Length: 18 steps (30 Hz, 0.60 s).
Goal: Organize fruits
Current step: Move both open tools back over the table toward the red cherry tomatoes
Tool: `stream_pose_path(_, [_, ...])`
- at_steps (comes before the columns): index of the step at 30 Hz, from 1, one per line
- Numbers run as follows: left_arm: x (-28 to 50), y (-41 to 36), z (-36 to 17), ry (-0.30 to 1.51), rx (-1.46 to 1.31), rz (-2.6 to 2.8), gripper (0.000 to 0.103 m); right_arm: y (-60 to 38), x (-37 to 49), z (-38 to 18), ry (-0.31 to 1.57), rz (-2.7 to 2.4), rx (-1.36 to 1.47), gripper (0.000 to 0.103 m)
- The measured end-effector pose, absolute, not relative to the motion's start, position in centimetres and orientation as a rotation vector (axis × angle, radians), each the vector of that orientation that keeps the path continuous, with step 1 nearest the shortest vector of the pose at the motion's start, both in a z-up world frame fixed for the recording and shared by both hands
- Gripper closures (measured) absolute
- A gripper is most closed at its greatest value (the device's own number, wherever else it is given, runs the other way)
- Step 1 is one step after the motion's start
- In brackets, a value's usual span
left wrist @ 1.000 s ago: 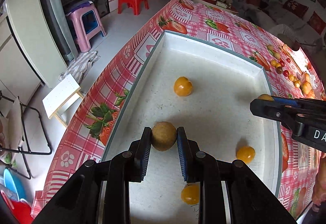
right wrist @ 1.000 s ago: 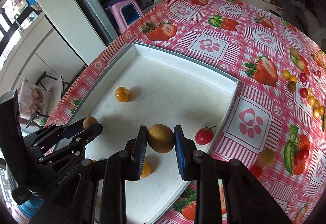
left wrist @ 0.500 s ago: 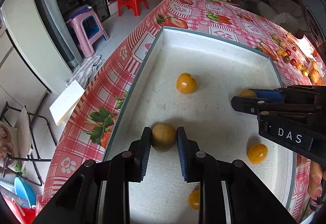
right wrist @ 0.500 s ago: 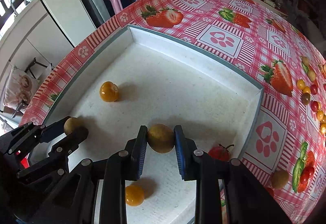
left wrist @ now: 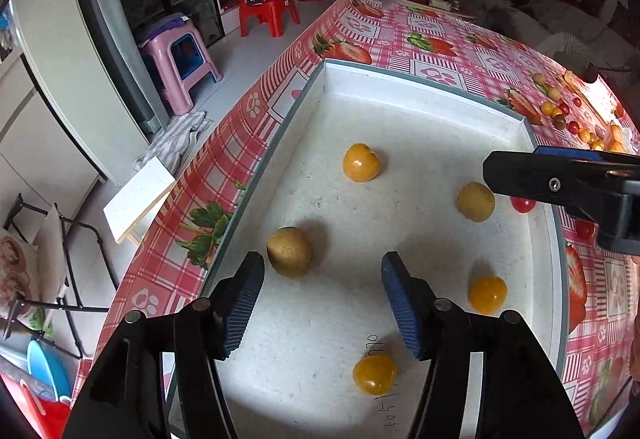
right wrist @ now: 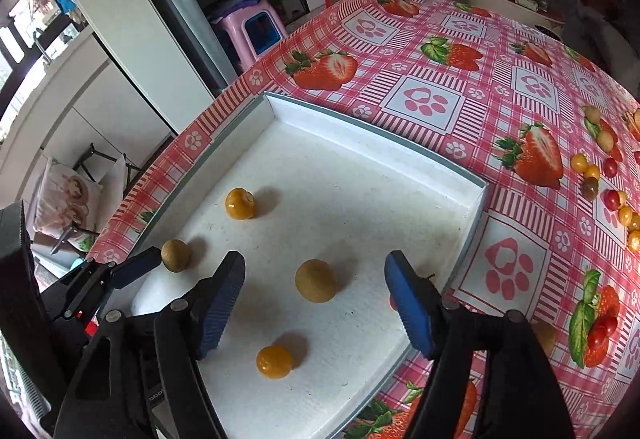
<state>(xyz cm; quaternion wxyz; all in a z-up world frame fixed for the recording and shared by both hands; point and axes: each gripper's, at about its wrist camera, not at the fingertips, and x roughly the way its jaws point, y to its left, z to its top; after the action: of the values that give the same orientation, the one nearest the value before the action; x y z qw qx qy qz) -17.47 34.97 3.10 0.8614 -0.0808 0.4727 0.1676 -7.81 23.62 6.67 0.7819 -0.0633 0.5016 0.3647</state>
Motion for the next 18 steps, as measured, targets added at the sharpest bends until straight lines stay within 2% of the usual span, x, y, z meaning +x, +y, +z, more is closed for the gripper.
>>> stream_pose_path(9, [-17.9, 31.9, 5.3, 0.954, -0.132, 0.303, 0.041, 17.8, -8.7, 9.3, 1.012, 0.715, -0.066, 0.023])
stream_pose_path(18, [-16.6, 25.1, 7.3, 0.924, -0.077, 0.152, 0.041, 9.1, -8.1, 7.1, 1.038, 0.530, -0.028, 0.023])
